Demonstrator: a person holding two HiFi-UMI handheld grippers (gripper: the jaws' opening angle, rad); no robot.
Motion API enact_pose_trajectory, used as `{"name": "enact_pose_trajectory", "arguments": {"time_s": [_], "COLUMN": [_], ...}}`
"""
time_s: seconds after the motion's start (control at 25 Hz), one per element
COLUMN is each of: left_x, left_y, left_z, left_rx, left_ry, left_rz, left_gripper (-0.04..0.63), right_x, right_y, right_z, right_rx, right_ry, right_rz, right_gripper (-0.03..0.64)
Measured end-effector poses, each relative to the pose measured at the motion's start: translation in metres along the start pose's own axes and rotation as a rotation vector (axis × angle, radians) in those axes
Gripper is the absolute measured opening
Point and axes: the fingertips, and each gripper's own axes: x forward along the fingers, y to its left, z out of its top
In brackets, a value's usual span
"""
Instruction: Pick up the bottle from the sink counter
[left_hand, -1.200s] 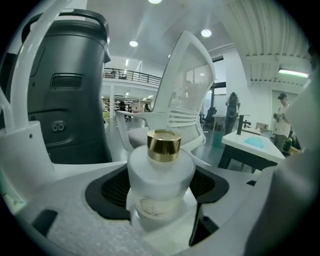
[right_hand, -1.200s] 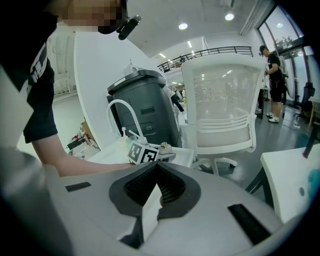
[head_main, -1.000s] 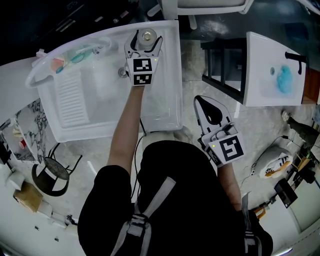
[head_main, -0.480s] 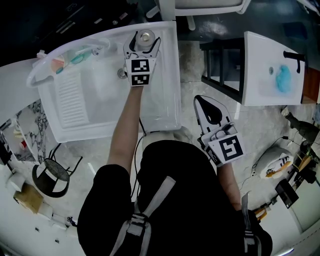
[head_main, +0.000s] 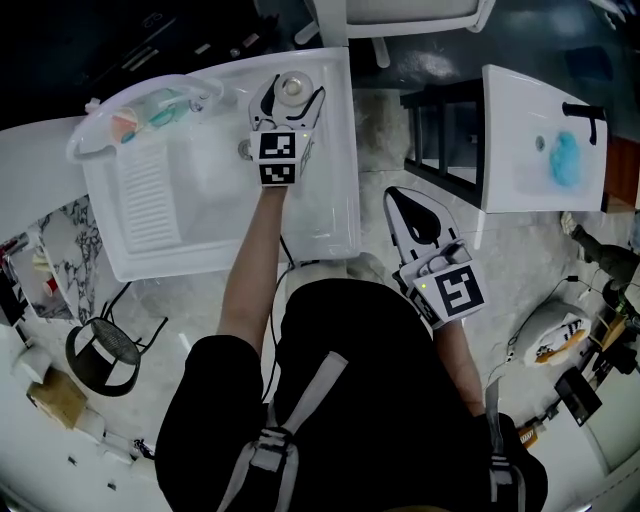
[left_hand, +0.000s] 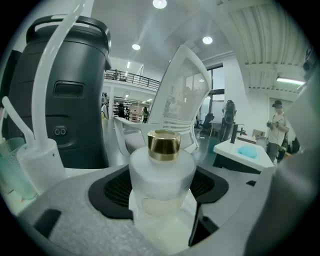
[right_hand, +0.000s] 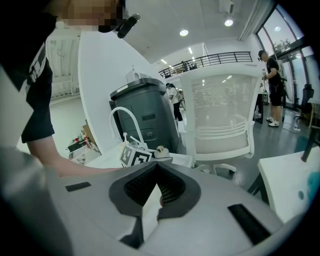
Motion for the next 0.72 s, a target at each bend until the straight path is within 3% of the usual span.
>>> {"name": "enact_pose_trajectory", "arguments": {"time_s": [0.44,0.72], "left_x": [-0.053,-0.096], "left_y": [-0.027,-0.052], "left_z": [0.017,0.038], "left_rx": [0.058,0.044], "left_ry": [-0.008,-0.039], "left_rz": [-0.003,0.002], "left_gripper": [0.345,0.345], "right_x": [-0.029,-0.055], "right_y": [0.012,0.016], "right_z": [0.006,0.004], "right_rx": [-0.019,-0.029], "right_ry": [-0.069,-0.111], "right_rz": [0.041,0.057], "right_gripper": [0.003,0.003]}}
